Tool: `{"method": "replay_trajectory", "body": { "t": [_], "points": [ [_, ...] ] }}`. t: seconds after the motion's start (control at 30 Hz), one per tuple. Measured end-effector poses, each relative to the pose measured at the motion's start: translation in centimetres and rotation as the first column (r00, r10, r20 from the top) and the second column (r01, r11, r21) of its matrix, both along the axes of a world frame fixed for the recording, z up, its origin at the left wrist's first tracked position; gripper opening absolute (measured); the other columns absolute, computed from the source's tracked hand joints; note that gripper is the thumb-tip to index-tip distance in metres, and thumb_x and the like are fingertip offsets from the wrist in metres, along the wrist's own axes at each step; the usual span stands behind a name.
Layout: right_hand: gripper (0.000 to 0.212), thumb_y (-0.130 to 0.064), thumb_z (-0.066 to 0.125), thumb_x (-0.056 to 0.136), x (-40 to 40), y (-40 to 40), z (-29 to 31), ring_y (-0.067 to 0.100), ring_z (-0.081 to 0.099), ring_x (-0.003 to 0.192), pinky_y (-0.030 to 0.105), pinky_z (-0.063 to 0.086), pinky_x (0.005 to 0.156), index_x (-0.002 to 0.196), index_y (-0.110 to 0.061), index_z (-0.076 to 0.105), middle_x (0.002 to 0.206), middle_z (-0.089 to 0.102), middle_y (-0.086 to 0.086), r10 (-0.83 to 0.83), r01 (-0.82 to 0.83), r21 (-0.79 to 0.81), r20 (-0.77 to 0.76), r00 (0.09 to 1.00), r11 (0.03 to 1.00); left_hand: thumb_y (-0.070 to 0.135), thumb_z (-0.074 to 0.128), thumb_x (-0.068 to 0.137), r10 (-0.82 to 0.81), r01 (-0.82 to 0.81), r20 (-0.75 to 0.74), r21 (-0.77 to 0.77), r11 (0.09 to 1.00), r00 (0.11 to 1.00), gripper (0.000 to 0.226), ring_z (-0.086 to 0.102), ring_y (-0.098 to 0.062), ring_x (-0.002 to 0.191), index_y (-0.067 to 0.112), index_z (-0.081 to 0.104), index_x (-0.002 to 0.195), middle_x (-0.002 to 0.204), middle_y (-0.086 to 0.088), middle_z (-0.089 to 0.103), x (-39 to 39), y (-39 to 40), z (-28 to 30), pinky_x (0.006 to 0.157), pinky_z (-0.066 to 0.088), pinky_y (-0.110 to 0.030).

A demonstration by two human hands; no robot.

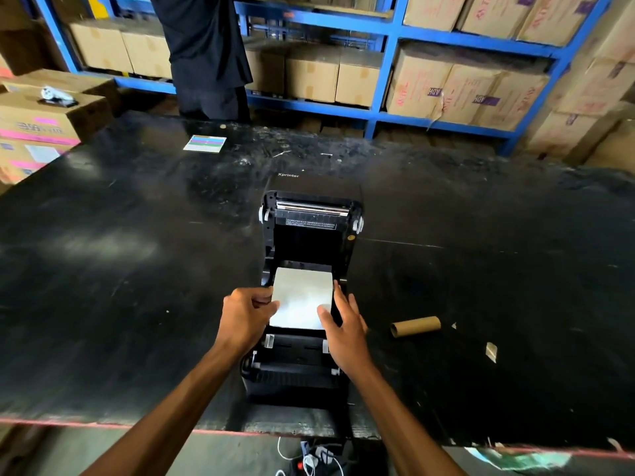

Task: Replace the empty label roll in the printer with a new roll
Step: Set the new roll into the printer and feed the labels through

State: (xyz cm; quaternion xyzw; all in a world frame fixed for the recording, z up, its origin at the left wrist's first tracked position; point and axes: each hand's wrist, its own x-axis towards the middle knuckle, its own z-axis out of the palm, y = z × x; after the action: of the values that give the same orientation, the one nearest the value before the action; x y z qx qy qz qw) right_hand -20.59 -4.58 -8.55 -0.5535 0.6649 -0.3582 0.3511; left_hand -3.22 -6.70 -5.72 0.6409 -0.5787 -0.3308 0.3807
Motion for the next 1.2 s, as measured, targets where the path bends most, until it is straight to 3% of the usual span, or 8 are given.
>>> {"method": "replay_trajectory", "body": {
  "t": [0.1, 0.27, 0.37, 0.6, 0.73, 0.93, 1.13, 1.2],
  "points": [
    [0.052, -0.028, 0.053, 0.093, 0.4, -0.1, -0.4, 0.016, 0.016, 0.145, 0.044, 0.010, 0.119, 0.143, -0.025, 0.037, 0.154, 0.033, -0.003, -0.071, 0.069, -0.049, -0.036, 0.997, 0.996, 0.013, 0.075, 0.078, 0.011, -0.011, 0.011, -0.009, 1.000, 1.000, 0.020, 0.069, -0.012, 0.075, 0.008, 0.074, 0.097, 0.086, -0.004, 0.075, 0.1, 0.2, -0.4, 0.075, 0.056, -0.025],
    [0.018, -0.028, 0.070, 0.082, 0.4, 0.0, -0.3, 0.018, 0.045, 0.122, 0.035, 0.028, 0.105, 0.094, -0.015, 0.072, 0.117, 0.055, -0.005, -0.296, 0.299, -0.094, 0.045, 0.954, 0.950, 0.019, 0.076, 0.077, 0.050, -0.051, 0.012, 0.008, 0.999, 0.999, 0.013, 0.061, -0.009, 0.057, 0.006, 0.072, 0.077, 0.064, 0.004, 0.067, 0.3, 0.8, -1.4, 0.051, 0.047, -0.008],
    [0.022, -0.031, 0.073, 0.079, 0.4, 0.4, -0.5, 0.017, 0.046, 0.115, 0.024, 0.020, 0.091, 0.070, -0.012, 0.066, 0.115, 0.059, -0.001, -0.346, 0.346, -0.051, 0.018, 0.938, 0.937, 0.017, 0.076, 0.077, 0.043, -0.043, 0.030, 0.000, 0.999, 0.999, 0.012, 0.064, -0.005, 0.063, 0.005, 0.073, 0.079, 0.067, 0.002, 0.068, 0.5, 0.9, -1.7, 0.061, 0.052, -0.015],
    [0.021, -0.034, 0.071, 0.079, 0.5, 1.1, -1.0, 0.016, 0.042, 0.121, 0.036, 0.023, 0.102, 0.069, -0.015, 0.068, 0.125, 0.058, 0.000, -0.345, 0.345, -0.007, -0.076, 0.936, 0.939, 0.016, 0.075, 0.077, 0.040, -0.040, 0.053, -0.004, 0.999, 0.998, 0.012, 0.067, -0.010, 0.067, 0.005, 0.074, 0.083, 0.072, -0.003, 0.071, 0.6, 1.2, -1.9, 0.065, 0.054, -0.021],
    [0.016, -0.031, 0.070, 0.080, 0.4, 1.6, -0.6, 0.018, 0.039, 0.123, 0.040, 0.025, 0.108, 0.066, -0.022, 0.066, 0.129, 0.055, 0.000, -0.336, 0.337, 0.015, -0.055, 0.940, 0.941, 0.012, 0.074, 0.077, 0.056, -0.056, 0.033, -0.002, 0.998, 0.998, 0.007, 0.063, -0.006, 0.063, 0.007, 0.072, 0.081, 0.070, 0.000, 0.069, 0.4, 1.5, -1.7, 0.051, 0.045, -0.006],
    [0.017, -0.027, 0.068, 0.082, -0.6, 1.8, 0.1, 0.018, 0.032, 0.132, 0.040, 0.017, 0.109, 0.066, -0.031, 0.062, 0.139, 0.047, -0.001, -0.222, 0.223, 0.067, -0.021, 0.975, 0.973, 0.010, 0.073, 0.080, -0.016, 0.016, -0.012, 0.050, 0.999, 1.000, 0.006, 0.059, -0.005, 0.058, 0.006, 0.069, 0.079, 0.067, 0.001, 0.067, 0.8, 1.1, -2.0, 0.050, 0.046, -0.006],
    [0.019, -0.026, 0.068, 0.082, -0.8, 1.6, -0.2, 0.020, 0.030, 0.136, 0.045, 0.019, 0.114, 0.065, -0.032, 0.062, 0.144, 0.044, 0.005, -0.131, 0.129, 0.085, 0.012, 0.991, 0.988, 0.010, 0.071, 0.081, -0.079, 0.078, 0.061, 0.017, 0.997, 0.995, 0.008, 0.056, -0.007, 0.053, 0.004, 0.067, 0.081, 0.068, -0.008, 0.068, 1.3, 0.9, -2.5, 0.052, 0.049, -0.013],
    [0.016, -0.025, 0.068, 0.082, -0.9, 1.7, -0.4, 0.021, 0.029, 0.136, 0.041, 0.016, 0.113, 0.066, -0.028, 0.064, 0.144, 0.043, 0.004, -0.130, 0.130, 0.105, -0.013, 0.991, 0.986, 0.012, 0.072, 0.081, -0.103, 0.103, 0.119, 0.004, 0.995, 0.988, 0.010, 0.057, -0.006, 0.053, 0.007, 0.064, 0.084, 0.067, -0.003, 0.067, 1.4, 1.0, -3.0, 0.058, 0.056, -0.026]
  ]
}}
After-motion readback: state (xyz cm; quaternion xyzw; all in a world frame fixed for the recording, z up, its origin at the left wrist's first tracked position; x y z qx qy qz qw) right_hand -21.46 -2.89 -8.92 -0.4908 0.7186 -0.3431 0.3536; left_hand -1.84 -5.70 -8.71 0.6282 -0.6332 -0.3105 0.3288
